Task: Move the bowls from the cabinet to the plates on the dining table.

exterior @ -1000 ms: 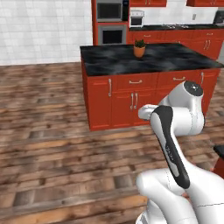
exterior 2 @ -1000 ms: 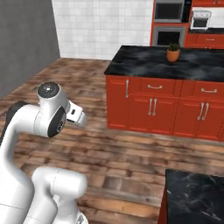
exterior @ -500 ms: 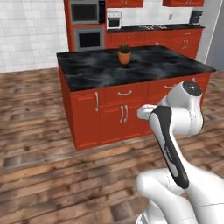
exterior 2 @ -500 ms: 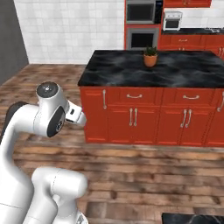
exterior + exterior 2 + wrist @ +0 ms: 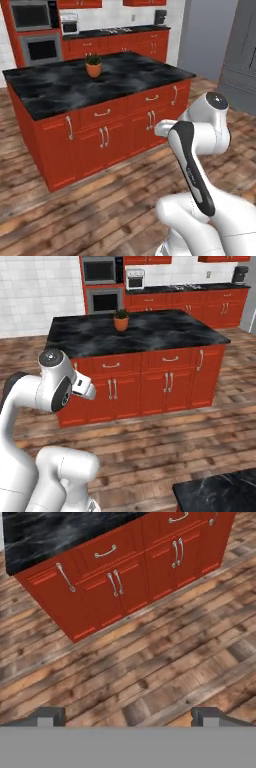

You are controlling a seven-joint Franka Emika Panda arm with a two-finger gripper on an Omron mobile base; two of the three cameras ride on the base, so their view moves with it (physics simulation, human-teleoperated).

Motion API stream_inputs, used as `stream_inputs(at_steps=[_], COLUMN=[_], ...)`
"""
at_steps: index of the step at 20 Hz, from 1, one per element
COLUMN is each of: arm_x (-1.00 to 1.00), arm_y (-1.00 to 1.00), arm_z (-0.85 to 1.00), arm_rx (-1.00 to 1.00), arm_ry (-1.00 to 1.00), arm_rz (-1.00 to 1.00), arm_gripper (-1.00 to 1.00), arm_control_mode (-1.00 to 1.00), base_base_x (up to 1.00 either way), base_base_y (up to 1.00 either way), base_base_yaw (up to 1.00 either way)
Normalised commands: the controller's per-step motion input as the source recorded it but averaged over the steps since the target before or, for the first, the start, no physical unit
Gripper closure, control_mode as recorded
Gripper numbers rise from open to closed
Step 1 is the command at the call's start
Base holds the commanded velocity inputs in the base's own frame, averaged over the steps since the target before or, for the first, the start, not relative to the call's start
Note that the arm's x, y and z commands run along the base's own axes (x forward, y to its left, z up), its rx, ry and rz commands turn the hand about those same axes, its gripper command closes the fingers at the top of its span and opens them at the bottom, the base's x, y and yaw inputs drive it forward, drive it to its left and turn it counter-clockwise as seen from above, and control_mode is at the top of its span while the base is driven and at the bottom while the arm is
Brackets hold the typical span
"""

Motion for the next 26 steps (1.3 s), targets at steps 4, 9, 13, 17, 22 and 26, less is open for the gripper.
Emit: stream_inputs(at_steps=[4, 9, 13, 17, 22, 26], arm_x=[0.00, 0.00, 0.00, 0.00, 0.00, 0.00], arm_y=[0.00, 0.00, 0.00, 0.00, 0.00, 0.00], arm_z=[0.00, 0.00, 0.00, 0.00, 0.00, 0.00], arm_rx=[0.00, 0.00, 0.00, 0.00, 0.00, 0.00], arm_ry=[0.00, 0.00, 0.00, 0.00, 0.00, 0.00], arm_rz=[0.00, 0.00, 0.00, 0.00, 0.00, 0.00], arm_gripper=[-1.00, -1.00, -1.00, -1.00, -1.00, -1.00], arm_control_mode=[1.00, 1.00, 1.00, 1.00, 1.00, 1.00], base_base_x=[0.47, 0.67, 0.80, 0.80, 0.76, 0.85], base_base_y=[0.00, 0.25, 0.75, 0.69, 0.31, 0.01], base_base_yaw=[-0.55, -0.48, -0.40, -0.43, -0.49, -0.46])
